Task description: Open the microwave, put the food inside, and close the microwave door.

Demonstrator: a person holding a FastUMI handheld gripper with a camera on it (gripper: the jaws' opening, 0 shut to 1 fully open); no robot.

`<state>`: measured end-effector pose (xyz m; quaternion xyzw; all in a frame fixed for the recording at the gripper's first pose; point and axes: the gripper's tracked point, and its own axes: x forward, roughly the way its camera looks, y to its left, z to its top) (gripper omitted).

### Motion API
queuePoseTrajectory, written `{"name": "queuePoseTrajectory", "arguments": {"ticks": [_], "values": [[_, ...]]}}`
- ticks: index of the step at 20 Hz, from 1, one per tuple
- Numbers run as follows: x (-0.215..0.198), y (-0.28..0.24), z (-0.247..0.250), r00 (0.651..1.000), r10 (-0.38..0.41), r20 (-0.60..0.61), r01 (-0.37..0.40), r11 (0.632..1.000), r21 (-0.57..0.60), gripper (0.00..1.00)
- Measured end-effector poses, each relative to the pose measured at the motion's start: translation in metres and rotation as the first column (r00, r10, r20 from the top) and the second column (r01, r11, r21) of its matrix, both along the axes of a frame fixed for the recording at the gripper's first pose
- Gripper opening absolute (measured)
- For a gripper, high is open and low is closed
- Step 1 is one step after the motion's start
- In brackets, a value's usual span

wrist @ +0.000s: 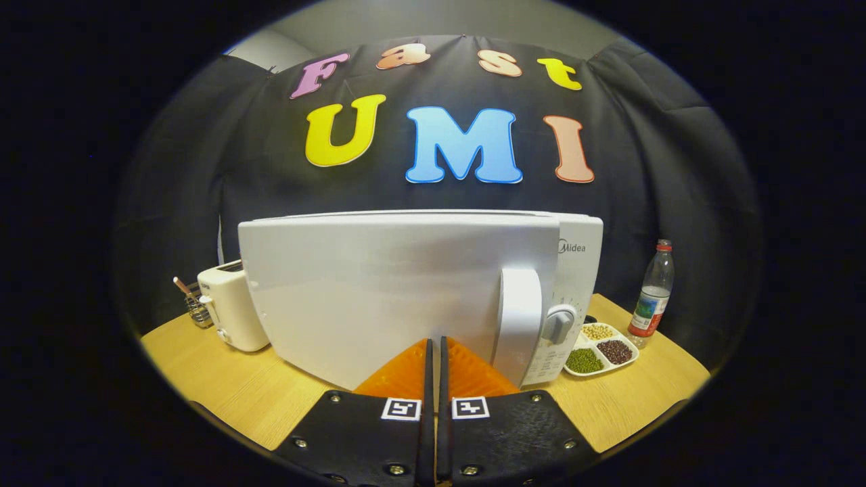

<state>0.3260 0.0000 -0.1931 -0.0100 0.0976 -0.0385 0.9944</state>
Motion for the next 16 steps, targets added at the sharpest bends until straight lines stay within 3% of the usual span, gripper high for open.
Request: {"name": "queuePoseTrajectory", "arguments": {"ticks": [5, 9, 11, 16], "values": [[0.027, -0.006, 0.009, 0.999, -0.037, 0.017, 0.037, 0.999, 0.001, 0.03], [0.038, -0.006, 0.008, 0.997, -0.044, 0.06, 0.052, 0.986, -0.155, 0.03], [0.038, -0.007, 0.01, 0.996, -0.057, 0.062, 0.063, 0.992, -0.105, 0.09], [0.027, -0.006, 0.007, 0.999, -0.051, 0.009, 0.051, 0.998, -0.045, 0.1]]}}
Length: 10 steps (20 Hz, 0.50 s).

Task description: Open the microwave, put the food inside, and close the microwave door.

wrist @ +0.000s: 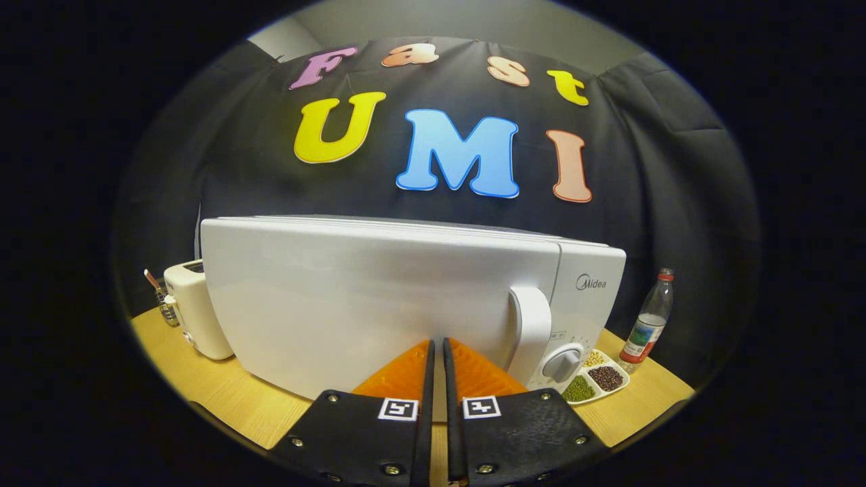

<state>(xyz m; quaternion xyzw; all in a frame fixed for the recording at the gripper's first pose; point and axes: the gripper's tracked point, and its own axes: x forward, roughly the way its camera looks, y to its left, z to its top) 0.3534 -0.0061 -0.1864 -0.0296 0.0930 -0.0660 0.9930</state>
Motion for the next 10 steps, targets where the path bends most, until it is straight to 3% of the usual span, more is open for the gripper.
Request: {"name": "queuePoseTrajectory", "arguments": {"ticks": [10], "values": [[-0.102, -0.009, 0.071, 0.995, 0.083, 0.05, -0.086, 0.994, 0.061, 0.1]]}}
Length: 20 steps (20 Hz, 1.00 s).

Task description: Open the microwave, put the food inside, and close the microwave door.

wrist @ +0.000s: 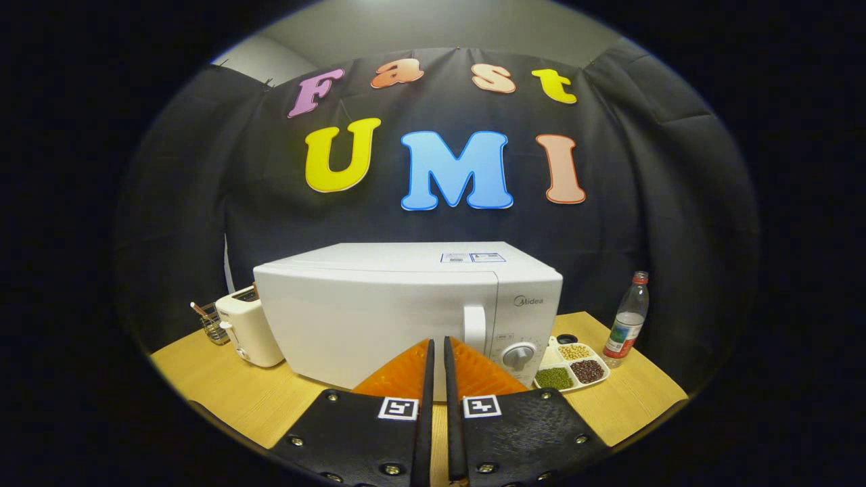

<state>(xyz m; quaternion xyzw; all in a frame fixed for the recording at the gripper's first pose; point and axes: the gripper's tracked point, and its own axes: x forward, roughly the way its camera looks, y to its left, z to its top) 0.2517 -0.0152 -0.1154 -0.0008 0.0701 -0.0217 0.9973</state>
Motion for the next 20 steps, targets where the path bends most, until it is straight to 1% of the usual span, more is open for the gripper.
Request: {"name": "queuePoseTrajectory", "arguments": {"ticks": [5, 10, 13, 17, 20], "values": [[-0.071, 0.002, 0.035, 0.997, 0.048, 0.062, -0.045, 0.998, -0.04, 0.1], [-0.128, 0.001, 0.048, 0.995, 0.079, 0.068, -0.078, 0.997, -0.012, 0.1], [-0.143, -0.007, 0.068, 0.992, 0.07, 0.1, -0.069, 0.997, -0.021, 0.1], [-0.157, -0.009, 0.091, 0.991, 0.075, 0.113, -0.071, 0.997, -0.032, 0.1], [-0.169, -0.015, 0.102, 0.988, 0.052, 0.146, -0.044, 0.997, -0.057, 0.1]]}}
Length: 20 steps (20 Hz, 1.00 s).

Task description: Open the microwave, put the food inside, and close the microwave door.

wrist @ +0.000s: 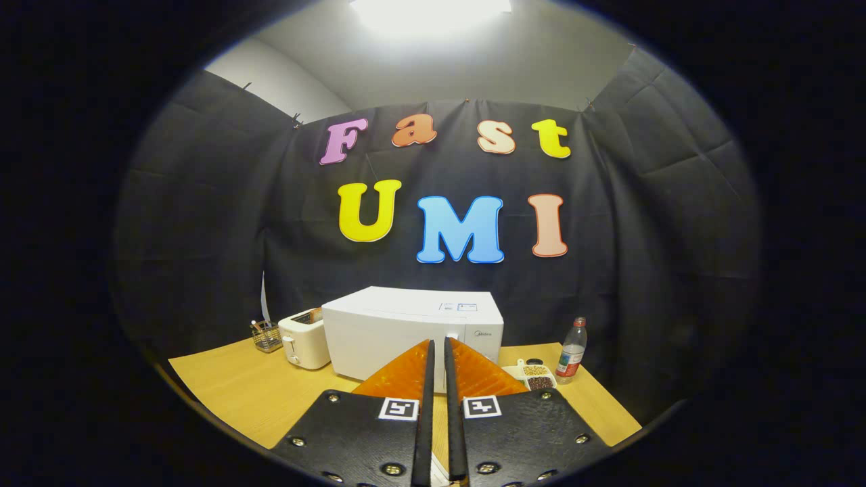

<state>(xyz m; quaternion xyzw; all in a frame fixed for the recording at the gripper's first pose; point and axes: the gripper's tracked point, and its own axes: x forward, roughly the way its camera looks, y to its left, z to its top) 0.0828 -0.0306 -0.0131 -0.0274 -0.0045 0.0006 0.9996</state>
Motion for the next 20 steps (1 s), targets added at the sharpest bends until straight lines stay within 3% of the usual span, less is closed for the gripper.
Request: {"name": "queuePoseTrajectory", "arguments": {"ticks": [8, 11, 12, 14, 16, 20], "values": [[-0.048, 0.001, 0.026, 0.998, -0.014, 0.056, 0.01, 0.997, 0.071, 0.1], [-0.07, -0.002, 0.018, 0.999, -0.031, 0.025, 0.03, 0.998, 0.055, 0.11], [-0.078, 0.003, 0.011, 1.0, -0.015, 0.006, 0.015, 0.999, 0.039, 0.2], [-0.091, 0.001, 0.003, 1.0, -0.013, -0.02, 0.013, 1.0, -0.02, 0.69], [-0.099, 0.0, 0.003, 0.999, -0.023, -0.022, 0.021, 0.995, -0.093, 0.93], [-0.104, 0.006, 0.009, 1.0, -0.017, 0.005, 0.017, 0.992, -0.127, 0.95]]}}
